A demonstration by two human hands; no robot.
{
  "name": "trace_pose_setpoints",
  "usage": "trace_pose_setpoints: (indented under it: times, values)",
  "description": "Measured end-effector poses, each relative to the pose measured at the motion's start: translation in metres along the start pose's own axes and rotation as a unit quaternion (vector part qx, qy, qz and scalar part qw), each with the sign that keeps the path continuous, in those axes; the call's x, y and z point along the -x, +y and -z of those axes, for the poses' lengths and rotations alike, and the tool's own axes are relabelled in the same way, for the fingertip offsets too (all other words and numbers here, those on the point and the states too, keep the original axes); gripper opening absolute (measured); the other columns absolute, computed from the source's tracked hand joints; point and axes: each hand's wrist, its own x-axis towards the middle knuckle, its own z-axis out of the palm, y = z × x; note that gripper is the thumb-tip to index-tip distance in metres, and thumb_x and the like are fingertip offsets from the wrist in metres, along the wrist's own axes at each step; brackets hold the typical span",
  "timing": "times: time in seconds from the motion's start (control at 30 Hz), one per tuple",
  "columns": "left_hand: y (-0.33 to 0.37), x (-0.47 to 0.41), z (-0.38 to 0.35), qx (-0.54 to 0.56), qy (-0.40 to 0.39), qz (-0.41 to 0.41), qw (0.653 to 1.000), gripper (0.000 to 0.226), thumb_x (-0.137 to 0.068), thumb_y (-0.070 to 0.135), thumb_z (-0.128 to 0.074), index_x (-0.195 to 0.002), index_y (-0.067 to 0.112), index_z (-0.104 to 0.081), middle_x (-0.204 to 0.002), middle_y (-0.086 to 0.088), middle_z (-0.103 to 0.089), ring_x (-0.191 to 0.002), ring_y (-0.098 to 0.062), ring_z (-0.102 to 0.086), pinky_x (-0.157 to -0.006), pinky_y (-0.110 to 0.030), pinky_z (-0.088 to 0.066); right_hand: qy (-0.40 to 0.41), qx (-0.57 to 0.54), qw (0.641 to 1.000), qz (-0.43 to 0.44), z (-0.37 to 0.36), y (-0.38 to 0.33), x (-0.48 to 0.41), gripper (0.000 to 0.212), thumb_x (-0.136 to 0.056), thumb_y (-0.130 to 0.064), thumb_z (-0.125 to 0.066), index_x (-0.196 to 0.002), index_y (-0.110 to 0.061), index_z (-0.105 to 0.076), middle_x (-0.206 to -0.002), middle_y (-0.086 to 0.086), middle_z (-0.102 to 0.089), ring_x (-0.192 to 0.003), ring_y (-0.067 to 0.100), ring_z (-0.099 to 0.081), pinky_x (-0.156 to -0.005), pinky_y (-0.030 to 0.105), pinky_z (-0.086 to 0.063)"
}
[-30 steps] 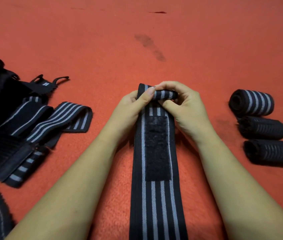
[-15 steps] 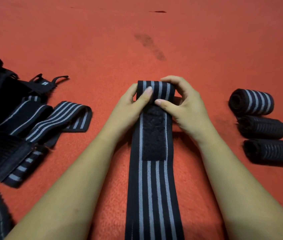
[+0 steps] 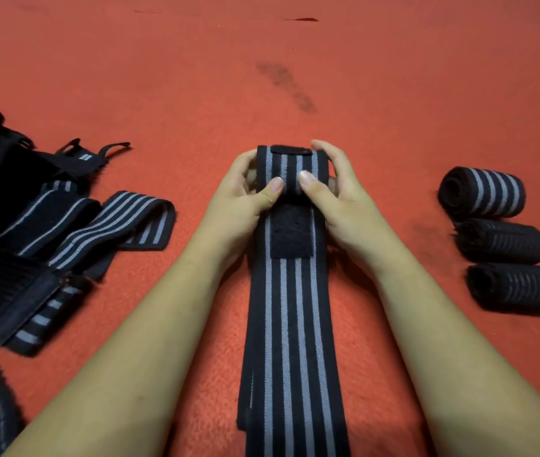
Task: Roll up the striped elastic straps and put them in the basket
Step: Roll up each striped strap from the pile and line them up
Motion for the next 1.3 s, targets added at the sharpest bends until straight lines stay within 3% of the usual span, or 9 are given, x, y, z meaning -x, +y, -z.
trace_pose_setpoints:
  times: [0.1,0.23,0.43,0.53,0.67,0.83,1.03,1.13,1.3]
  values:
    - [0.0,-0.001,0.005,-0.053,-0.004,-0.032,0.998,0.046,-0.088,0.001,-0.061,-0.13,0.014,-0.048,-0.116,-0.005,-0.065,-0.112,-0.019,-0.061,-0.102,-0.039,-0.048,-0.011,0.005,1.0,0.01,0.005,0.0,0.0,0.051,-0.099,-0.016,-0.06,-0.144,-0.026,-0.037,-0.112,0.005,-0.07,-0.09,0.007,-0.068,-0.067,0.021,-0.053]
    - [0.0,0.002,0.002,-0.125,-0.035,-0.037,0.991,0.051,-0.098,0.01,-0.058,-0.139,0.035,-0.043,-0.123,-0.009,-0.065,-0.116,-0.028,-0.063,-0.099,-0.043,-0.053,0.028,0.017,0.998,0.053,0.009,0.002,-0.001,0.046,-0.092,-0.005,-0.068,-0.127,-0.024,-0.046,-0.111,0.018,-0.068,-0.094,0.023,-0.067,-0.077,0.05,-0.059]
    - [0.01,0.004,-0.009,-0.136,0.025,0.012,0.99,0.03,-0.101,0.052,-0.046,-0.109,0.026,-0.058,-0.099,0.008,-0.067,-0.093,-0.001,-0.063,-0.088,-0.022,-0.048,0.0,0.04,0.996,0.083,0.003,0.002,-0.001,0.05,-0.086,0.008,-0.063,-0.111,-0.033,-0.047,-0.095,0.008,-0.061,-0.086,0.017,-0.058,-0.08,0.044,-0.05]
    - [0.008,0.005,-0.01,-0.103,0.042,0.021,0.994,0.024,-0.101,0.045,-0.051,-0.097,0.023,-0.059,-0.09,0.008,-0.063,-0.085,-0.004,-0.06,-0.082,-0.022,-0.048,-0.025,0.056,0.995,0.074,0.0,0.004,0.0,0.046,-0.085,0.007,-0.057,-0.107,-0.031,-0.042,-0.09,0.009,-0.052,-0.077,0.02,-0.049,-0.071,0.042,-0.044]
    - [0.005,0.005,-0.01,-0.007,-0.005,0.031,0.999,0.026,-0.097,0.026,-0.059,-0.122,0.021,-0.057,-0.103,-0.002,-0.067,-0.095,-0.016,-0.065,-0.088,-0.032,-0.051,0.024,0.002,0.999,0.038,-0.007,0.002,0.001,0.028,-0.085,-0.026,-0.062,-0.103,-0.033,-0.043,-0.097,0.006,-0.053,-0.087,0.019,-0.055,-0.08,0.041,-0.048]
    - [0.0,0.005,-0.013,0.013,0.015,0.031,0.999,0.045,-0.1,0.005,-0.053,-0.143,0.007,-0.043,-0.127,-0.015,-0.065,-0.117,-0.028,-0.065,-0.103,-0.037,-0.051,0.083,0.021,0.996,-0.019,-0.013,0.005,-0.002,0.054,-0.098,-0.046,-0.052,-0.144,-0.023,-0.033,-0.129,-0.004,-0.06,-0.115,0.007,-0.061,-0.105,0.029,-0.045]
    - [-0.001,0.002,-0.005,-0.081,0.003,-0.043,0.996,0.058,-0.09,-0.002,-0.054,-0.145,0.007,-0.037,-0.138,-0.02,-0.055,-0.129,-0.03,-0.055,-0.113,-0.044,-0.041,0.036,0.074,0.994,0.077,-0.001,0.008,-0.003,0.054,-0.094,-0.018,-0.061,-0.14,-0.021,-0.033,-0.127,0.013,-0.058,-0.115,0.026,-0.06,-0.104,0.049,-0.048]
    - [-0.003,0.002,-0.001,-0.192,-0.016,-0.051,0.98,0.059,-0.096,0.011,-0.059,-0.147,0.027,-0.036,-0.114,-0.012,-0.064,-0.095,-0.017,-0.065,-0.09,-0.034,-0.053,0.05,0.07,0.991,0.099,0.007,0.008,-0.003,0.054,-0.086,-0.004,-0.064,-0.129,-0.028,-0.04,-0.119,0.016,-0.058,-0.109,0.034,-0.059,-0.1,0.056,-0.047]
    - [0.004,0.002,-0.008,-0.09,-0.024,0.006,0.996,0.021,-0.098,0.044,-0.054,-0.119,0.041,-0.051,-0.093,0.01,-0.066,-0.075,-0.009,-0.061,-0.068,-0.029,-0.05,0.033,-0.023,0.997,0.07,0.008,0.006,-0.002,0.057,-0.077,0.008,-0.058,-0.11,-0.038,-0.046,-0.101,0.014,-0.053,-0.091,0.026,-0.052,-0.082,0.048,-0.045]
